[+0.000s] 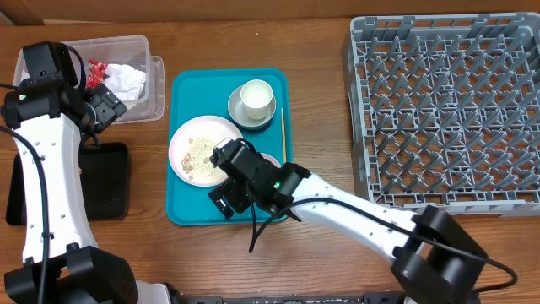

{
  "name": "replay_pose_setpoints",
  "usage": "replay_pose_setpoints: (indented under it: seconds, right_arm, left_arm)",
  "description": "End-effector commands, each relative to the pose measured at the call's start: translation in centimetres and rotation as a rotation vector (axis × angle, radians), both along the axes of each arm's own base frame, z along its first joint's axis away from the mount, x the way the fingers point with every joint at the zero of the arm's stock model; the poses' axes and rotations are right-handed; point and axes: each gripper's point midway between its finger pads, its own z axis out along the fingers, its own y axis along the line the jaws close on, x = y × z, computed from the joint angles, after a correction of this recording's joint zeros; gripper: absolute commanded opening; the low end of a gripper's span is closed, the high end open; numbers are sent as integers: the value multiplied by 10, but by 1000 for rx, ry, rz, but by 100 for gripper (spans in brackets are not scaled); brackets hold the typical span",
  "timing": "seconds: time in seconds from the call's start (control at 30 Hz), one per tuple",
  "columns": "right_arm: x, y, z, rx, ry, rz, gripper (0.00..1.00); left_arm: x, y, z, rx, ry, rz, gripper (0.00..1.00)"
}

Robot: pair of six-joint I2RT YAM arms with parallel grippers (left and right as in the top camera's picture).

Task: Sort waste into correct bins and load items into the dishwasher
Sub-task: 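Reach the right gripper to the small white plate's rim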

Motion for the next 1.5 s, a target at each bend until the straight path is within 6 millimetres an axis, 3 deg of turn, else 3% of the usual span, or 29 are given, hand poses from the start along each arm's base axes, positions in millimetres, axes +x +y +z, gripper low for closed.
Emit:
replay_pose_setpoints:
  seconds: [0.0,0.1,0.37,0.5,0.7,0.73,0.8,0.9,1.2,1.47]
  right_arm:
    - [2,3,-12,-15,14,5,85]
    - [1,2,-17,-26,24,2,74]
    - [0,-2,-24,-40,25,-2,74]
    - [-2,-5,-36,-33,21,-2,96]
    - [-12,2,-41,17,58,35,100]
    - [-13,4,-40,26,65,42,94]
    - [-13,3,-41,24,64,42,69]
    - [-11,2,-41,18,56,36,54]
    - [-2,-9,-45,-41,13,-9,54]
    - [0,-11,-44,-47,1,-21,41]
  left_arm:
    - [-1,2,-5,0,12,17,100]
    - [-1,2,-5,0,12,17,100]
    - [-1,2,-5,0,12,17,100]
    - [-1,2,-5,1,11,17,100]
    - [-1,2,-5,0,12,17,100]
    - [-1,2,-5,0,12,17,100]
    - [-1,2,-5,1,11,17,100]
    - [-1,2,-5,1,11,17,100]
    - [-1,2,-5,0,12,16,100]
    - [-1,2,-5,1,11,16,100]
